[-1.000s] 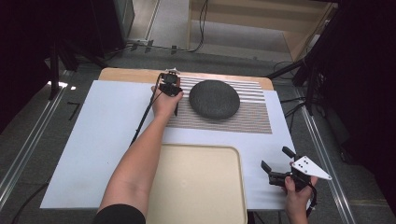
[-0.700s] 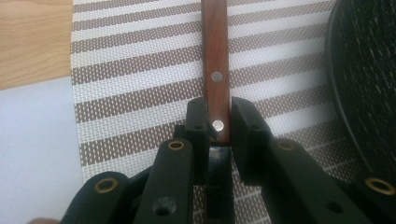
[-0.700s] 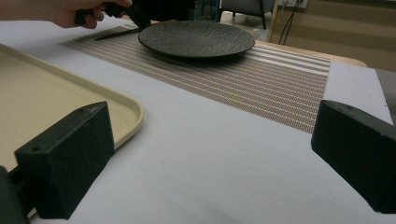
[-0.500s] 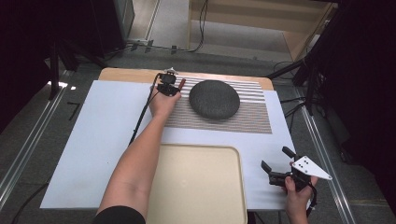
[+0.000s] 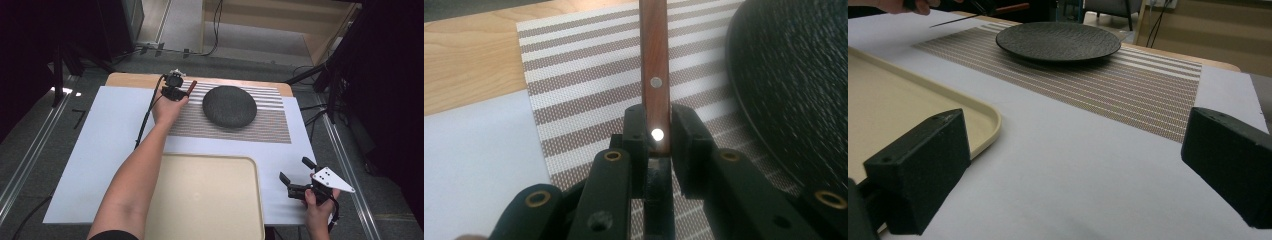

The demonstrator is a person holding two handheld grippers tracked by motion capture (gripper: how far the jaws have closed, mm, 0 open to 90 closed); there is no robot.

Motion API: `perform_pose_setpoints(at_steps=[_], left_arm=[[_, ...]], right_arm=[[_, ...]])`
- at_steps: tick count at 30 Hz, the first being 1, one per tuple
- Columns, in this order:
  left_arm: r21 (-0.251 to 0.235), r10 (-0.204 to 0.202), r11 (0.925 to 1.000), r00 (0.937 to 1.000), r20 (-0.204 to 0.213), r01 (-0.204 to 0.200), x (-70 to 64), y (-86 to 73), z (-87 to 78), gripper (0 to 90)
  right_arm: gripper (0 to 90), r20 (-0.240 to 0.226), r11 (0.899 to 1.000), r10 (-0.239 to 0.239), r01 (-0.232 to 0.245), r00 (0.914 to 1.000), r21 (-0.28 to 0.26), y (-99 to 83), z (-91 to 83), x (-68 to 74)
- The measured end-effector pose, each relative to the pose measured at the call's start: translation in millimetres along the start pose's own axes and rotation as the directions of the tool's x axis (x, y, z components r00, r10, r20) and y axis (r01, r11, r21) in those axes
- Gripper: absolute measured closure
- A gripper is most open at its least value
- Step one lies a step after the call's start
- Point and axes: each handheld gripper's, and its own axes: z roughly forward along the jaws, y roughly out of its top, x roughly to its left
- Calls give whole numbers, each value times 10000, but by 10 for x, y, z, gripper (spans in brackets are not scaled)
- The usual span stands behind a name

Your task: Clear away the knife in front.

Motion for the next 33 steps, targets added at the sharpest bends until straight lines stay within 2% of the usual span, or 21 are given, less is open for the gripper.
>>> perform_pose_setpoints(at_steps=[5, 9, 16, 18, 29, 33], left_arm=[[97, -184, 9998, 9996, 217, 182, -2, -37, -96, 773], [176, 71, 9998, 9996, 261, -76, 3, -78, -215, 773], [-3, 150, 9999, 9993, 355, -150, 17, -140, -356, 773], [-12, 59, 10000, 9980, 624, -59, 37, -179, -404, 773], [-131, 385, 9992, 9968, 702, -377, -12, -309, -549, 773], [-111, 351, 9993, 9965, 761, -344, -32, -373, -597, 773]], right_arm=[[0, -1, 10000, -2, 2, 10000, 10, 1, 1, 0], [0, 12, 10000, 13, -13, 10000, 18, 1, 2, 0], [0, 24, 10000, -9, 9, 10000, 44, 1, 5, 3], [0, 27, 10000, 1, -1, 10000, 62, 1, 5, 4], [0, 42, 10000, -22, 21, 10000, 81, 1, 6, 7], [0, 35, 10000, -33, 33, 10000, 70, 0, 5, 5]])
